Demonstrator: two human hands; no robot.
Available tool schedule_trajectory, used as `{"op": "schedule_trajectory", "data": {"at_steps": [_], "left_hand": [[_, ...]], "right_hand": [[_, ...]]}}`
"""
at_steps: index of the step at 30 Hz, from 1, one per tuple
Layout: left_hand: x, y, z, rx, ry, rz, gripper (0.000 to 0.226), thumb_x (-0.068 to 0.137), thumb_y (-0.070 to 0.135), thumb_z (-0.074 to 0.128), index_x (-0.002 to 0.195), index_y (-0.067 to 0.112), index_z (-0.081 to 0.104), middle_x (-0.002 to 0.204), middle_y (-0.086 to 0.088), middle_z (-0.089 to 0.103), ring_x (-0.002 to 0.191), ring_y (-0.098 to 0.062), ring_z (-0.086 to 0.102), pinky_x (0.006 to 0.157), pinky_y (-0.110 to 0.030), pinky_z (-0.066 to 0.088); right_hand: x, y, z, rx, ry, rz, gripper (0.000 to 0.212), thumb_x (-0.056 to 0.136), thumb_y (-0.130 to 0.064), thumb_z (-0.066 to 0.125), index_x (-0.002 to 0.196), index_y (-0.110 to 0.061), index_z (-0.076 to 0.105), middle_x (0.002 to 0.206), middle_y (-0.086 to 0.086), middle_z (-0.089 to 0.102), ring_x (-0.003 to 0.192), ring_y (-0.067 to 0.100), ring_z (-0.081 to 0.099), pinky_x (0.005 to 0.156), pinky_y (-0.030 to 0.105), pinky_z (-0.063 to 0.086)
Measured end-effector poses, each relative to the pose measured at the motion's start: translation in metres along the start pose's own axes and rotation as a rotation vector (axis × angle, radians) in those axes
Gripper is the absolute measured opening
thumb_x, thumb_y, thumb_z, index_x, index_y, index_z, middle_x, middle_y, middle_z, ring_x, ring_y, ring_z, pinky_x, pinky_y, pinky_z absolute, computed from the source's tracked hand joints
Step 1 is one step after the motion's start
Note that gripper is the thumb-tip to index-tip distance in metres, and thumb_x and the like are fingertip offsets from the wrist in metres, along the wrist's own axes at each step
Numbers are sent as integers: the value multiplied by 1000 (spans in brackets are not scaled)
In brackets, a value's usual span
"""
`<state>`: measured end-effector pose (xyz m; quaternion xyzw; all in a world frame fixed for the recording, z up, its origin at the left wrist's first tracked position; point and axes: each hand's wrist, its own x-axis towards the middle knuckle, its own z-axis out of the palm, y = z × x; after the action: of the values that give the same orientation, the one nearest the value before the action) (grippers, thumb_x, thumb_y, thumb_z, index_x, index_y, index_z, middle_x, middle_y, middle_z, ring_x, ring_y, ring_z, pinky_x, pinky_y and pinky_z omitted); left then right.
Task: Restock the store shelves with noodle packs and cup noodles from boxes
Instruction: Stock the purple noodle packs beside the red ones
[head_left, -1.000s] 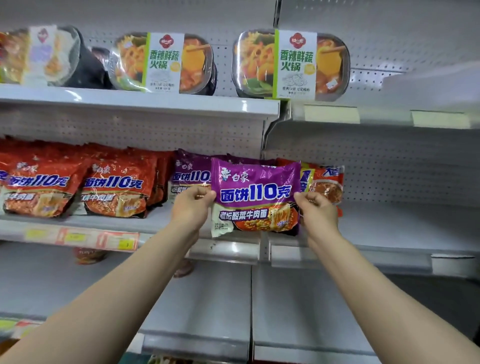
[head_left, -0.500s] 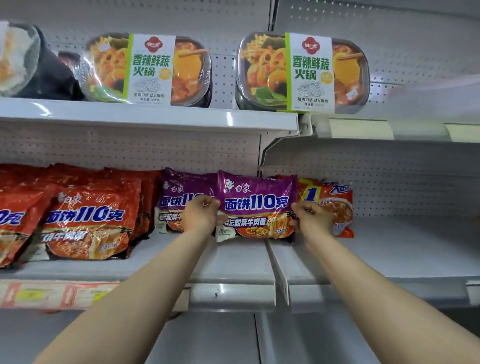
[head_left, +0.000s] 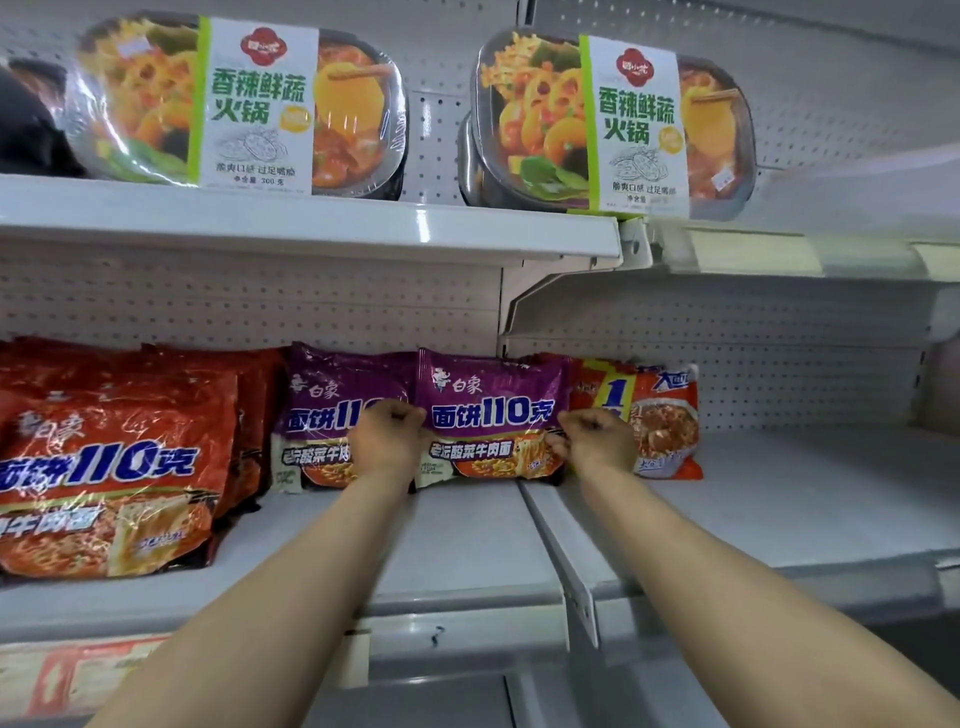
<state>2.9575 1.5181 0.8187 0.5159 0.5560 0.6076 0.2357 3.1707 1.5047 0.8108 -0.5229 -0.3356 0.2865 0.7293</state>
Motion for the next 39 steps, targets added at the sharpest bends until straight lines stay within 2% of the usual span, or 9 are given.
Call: {"op": "schedule_trajectory", "data": {"at_steps": [5, 10, 12, 18, 20, 23, 28, 34, 39], "left_hand": [[3, -3, 8, -6, -31, 25, 6, 93, 15, 70, 96, 10, 67, 88, -8, 71, 80, -23, 67, 76, -34, 56], [0, -2, 8, 78, -27, 138, 23, 97, 17, 64, 116, 4, 61, 93, -2, 64, 85, -19, 60, 74, -28, 45], [-2, -3, 10, 121, -46, 182, 27, 97, 18, 65, 119, 4, 60, 98, -7, 68, 92, -24, 63, 79, -31, 49], [-8, -9, 15, 282, -120, 326, 39, 94, 23, 69, 128, 10, 56, 133, -14, 51, 108, -31, 61, 97, -45, 52], [-14, -10, 16, 335, -131, 397, 41, 94, 26, 68, 131, 12, 56, 141, -14, 42, 108, -32, 60, 96, -43, 52], [-22, -10, 14, 441, -131, 455, 41, 96, 35, 64, 132, 16, 57, 134, -12, 47, 107, -32, 59, 86, -38, 50], [-29, -12, 14, 637, -244, 391, 43, 98, 51, 54, 132, 25, 58, 125, -10, 57, 107, -32, 60, 80, -34, 44], [-29, -12, 17, 653, -343, 279, 56, 100, 57, 45, 147, 26, 47, 149, -14, 42, 132, -36, 48, 103, -42, 42], [-27, -13, 22, 580, -444, 156, 66, 100, 62, 38, 156, 26, 30, 161, -17, 23, 143, -39, 34, 115, -46, 31]], "right_hand": [[10, 7, 4, -54, -11, -53, 7, 94, -10, 69, 88, -14, 69, 93, 7, 75, 72, 19, 76, 76, 33, 63], [12, 13, 9, -113, -33, -105, 11, 96, -11, 67, 86, -16, 68, 80, 2, 74, 73, 20, 76, 79, 39, 63], [13, 14, 10, -124, -47, -116, 9, 97, -10, 66, 89, -15, 68, 80, 1, 73, 74, 18, 76, 80, 39, 63], [11, 21, 11, -178, -207, -82, 12, 97, -9, 65, 110, -10, 66, 108, 11, 71, 92, 20, 72, 86, 33, 60], [8, 22, 11, -340, -199, -177, 17, 97, -17, 66, 114, -15, 67, 114, 5, 70, 97, 19, 69, 87, 35, 60], [2, 17, 9, -624, -151, -417, 17, 96, -26, 66, 113, -23, 68, 113, -3, 68, 99, 17, 65, 85, 36, 56], [-10, 18, 9, -621, -343, -392, 12, 97, -29, 58, 105, -36, 64, 97, -12, 69, 91, 11, 67, 83, 43, 59], [-14, 16, 9, -635, -439, -333, 26, 99, -39, 51, 122, -34, 61, 116, -12, 66, 108, 13, 61, 98, 42, 50], [-18, 16, 9, -630, -597, -248, 41, 104, -50, 43, 139, -32, 52, 135, -11, 54, 122, 9, 48, 95, 31, 36]]}}
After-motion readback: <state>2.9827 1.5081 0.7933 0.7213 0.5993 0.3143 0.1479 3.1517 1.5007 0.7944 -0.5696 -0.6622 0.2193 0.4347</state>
